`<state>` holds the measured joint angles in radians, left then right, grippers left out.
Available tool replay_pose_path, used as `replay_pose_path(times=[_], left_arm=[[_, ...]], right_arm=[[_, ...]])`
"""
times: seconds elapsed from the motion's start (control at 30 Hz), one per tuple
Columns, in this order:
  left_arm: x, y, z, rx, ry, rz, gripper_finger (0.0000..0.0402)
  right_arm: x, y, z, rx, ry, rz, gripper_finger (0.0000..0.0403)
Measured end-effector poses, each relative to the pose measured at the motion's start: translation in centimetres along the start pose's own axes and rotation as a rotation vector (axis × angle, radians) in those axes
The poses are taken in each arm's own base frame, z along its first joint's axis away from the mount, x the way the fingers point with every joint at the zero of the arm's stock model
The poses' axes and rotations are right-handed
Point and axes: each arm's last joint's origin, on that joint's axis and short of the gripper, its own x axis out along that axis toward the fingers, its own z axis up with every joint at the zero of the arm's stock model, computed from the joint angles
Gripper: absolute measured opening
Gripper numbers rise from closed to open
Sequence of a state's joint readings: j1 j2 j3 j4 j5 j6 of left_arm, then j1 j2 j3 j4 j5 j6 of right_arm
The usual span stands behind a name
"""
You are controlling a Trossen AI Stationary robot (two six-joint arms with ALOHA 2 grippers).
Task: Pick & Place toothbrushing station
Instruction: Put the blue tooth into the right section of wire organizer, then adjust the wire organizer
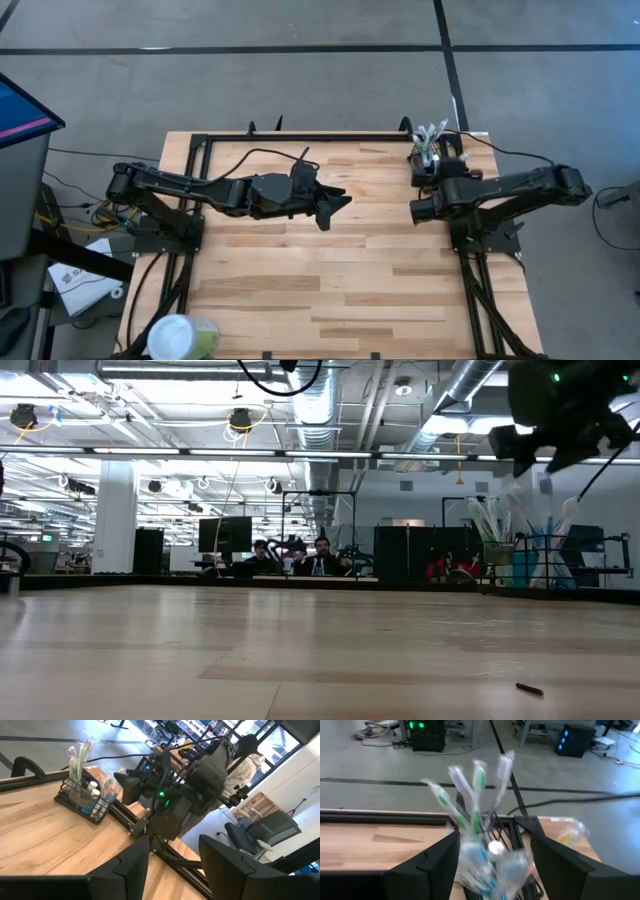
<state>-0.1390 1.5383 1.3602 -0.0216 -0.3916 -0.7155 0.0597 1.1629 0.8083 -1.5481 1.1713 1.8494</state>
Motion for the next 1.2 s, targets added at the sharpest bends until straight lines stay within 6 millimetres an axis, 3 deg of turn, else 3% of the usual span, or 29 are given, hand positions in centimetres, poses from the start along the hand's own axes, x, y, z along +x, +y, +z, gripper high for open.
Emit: replay_pose_path(times=[0.37, 0.53, 0.73, 0.9, 1.1, 1.2], left_arm=[[0.0, 0.1, 0.0, 0.008, 0.0, 0.003, 0.0168], [0.0, 0.1, 0.0, 0.03, 0.001, 0.003, 0.0168], [0.0, 0.1, 0.0, 0.033, 0.009, 0.002, 0.0155], [0.0, 0.1, -0.3, 0.035, 0.051, -0.014, 0.013], [-0.1, 0.2, -0.7, 0.022, 0.111, -0.022, 0.0072], [-0.1, 0.1, -0.8, 0.021, 0.129, -0.04, 0.0025]], right_arm=[[-2.4, 2.1, 5.4, -0.159, -0.021, 0.127, 0.0234], [-3.5, 4.0, 7.9, -0.315, 0.064, 0.277, 0.0234], [-3.1, 5.5, 10.1, -0.4, 0.183, 0.396, 0.0223], [-1.1, 7.0, 10.9, -0.508, 0.288, 0.397, 0.0159], [1.9, 9.6, 11.1, -0.691, 0.4, 0.409, 0.0025], [3.6, 10.8, 11.2, -0.716, 0.437, 0.392, 0.0013]])
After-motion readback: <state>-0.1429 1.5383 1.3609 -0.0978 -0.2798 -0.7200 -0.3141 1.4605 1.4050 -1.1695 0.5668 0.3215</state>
